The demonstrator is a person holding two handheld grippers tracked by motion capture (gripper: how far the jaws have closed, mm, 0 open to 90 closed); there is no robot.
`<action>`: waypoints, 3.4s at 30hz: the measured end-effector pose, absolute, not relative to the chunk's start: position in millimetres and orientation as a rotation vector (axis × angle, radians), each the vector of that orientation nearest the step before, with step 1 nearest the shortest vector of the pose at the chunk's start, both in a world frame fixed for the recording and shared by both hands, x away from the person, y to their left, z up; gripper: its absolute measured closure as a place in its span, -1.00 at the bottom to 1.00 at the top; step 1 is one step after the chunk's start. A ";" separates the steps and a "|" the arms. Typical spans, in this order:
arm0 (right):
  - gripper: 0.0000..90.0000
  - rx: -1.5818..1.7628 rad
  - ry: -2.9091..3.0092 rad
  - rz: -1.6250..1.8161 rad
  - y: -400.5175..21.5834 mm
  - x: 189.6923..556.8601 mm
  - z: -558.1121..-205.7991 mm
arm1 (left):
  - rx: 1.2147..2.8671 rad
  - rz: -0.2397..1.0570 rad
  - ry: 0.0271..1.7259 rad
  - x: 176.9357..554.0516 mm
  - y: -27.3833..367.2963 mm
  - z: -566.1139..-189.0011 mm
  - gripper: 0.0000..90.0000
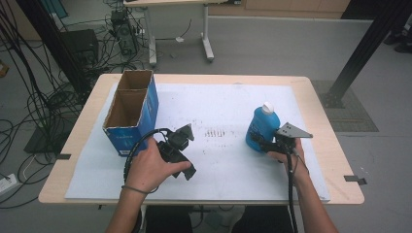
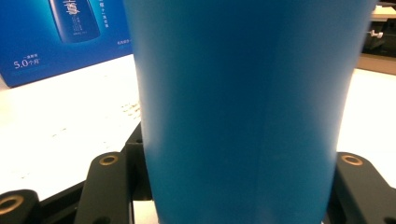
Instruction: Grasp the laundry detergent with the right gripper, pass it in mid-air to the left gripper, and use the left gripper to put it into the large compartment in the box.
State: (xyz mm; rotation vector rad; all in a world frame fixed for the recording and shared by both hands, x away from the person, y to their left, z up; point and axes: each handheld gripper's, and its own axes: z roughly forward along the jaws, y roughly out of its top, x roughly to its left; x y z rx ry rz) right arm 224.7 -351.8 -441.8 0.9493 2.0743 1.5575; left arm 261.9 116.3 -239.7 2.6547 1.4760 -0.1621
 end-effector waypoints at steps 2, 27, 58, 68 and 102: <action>-0.08 0.949 2.075 1.556 -351.6 224.6 -441.6 | 2.654 -0.161 1.477 261.7 116.5 -239.4 -0.82; -0.08 0.945 2.074 1.554 -351.6 224.4 -441.6 | 2.654 -0.156 1.473 261.9 114.8 -237.3 -0.82; -0.07 0.938 2.100 1.550 -351.8 227.9 -434.9 | 2.658 -0.108 1.446 266.0 117.4 -220.4 -0.81; -0.07 0.925 2.127 1.568 -353.8 229.1 -426.7 | 2.686 -0.100 1.393 270.1 116.3 -207.9 -0.81; -0.07 0.711 2.302 1.735 -367.1 248.5 -395.9 | 2.754 -0.039 0.946 272.3 129.8 -166.6 -0.83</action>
